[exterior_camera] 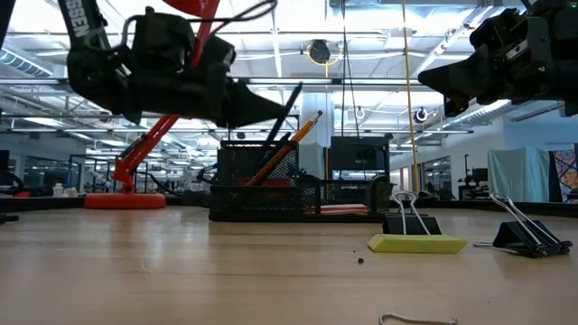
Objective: Pick and place office supplies into organizer
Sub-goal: Put the pen into the desk organizer
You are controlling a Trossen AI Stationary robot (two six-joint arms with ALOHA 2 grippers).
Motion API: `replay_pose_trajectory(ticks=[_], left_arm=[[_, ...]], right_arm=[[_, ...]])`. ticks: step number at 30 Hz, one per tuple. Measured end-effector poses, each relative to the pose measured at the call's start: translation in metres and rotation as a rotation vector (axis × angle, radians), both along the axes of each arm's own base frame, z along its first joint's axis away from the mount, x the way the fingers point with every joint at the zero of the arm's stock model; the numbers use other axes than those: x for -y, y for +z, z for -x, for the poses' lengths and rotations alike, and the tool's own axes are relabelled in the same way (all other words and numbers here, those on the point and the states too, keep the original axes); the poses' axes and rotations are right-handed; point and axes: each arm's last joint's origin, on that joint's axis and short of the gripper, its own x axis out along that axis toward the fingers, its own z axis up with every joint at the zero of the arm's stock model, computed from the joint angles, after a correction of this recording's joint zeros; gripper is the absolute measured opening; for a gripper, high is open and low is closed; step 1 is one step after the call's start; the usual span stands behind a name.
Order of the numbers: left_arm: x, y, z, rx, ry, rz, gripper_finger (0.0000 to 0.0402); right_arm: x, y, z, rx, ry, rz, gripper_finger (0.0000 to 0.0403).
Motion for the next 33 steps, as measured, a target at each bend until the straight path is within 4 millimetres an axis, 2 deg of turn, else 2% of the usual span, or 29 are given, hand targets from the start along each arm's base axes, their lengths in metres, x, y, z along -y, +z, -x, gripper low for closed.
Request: replay_pose_trajectory(ticks=[11,24,28,33], left_arm=[[-0.001,-0.013,0.000,-0.099,0.036,0.058,0.0035],[0.000,-0.015,0.000,-0.127,0.055,0.083,0.0036],[0.001,-0.014,0.001,-0.128,0.049,0.082,0.0063],[0.003,-0.013,0.001,-0.132,0.039,0.075,0.0127]], right_arm=[[0.000,0.000,0.000,0.000,-0.001,0.001,0.0004],[0.000,0.000,0.000,0.000,-0.001,0.004,0.0004],[0.000,0.000,0.000,0.000,0.000,0.004,0.0004],[0.000,0.000,0.000,0.000,0.001,0.004,0.0004]])
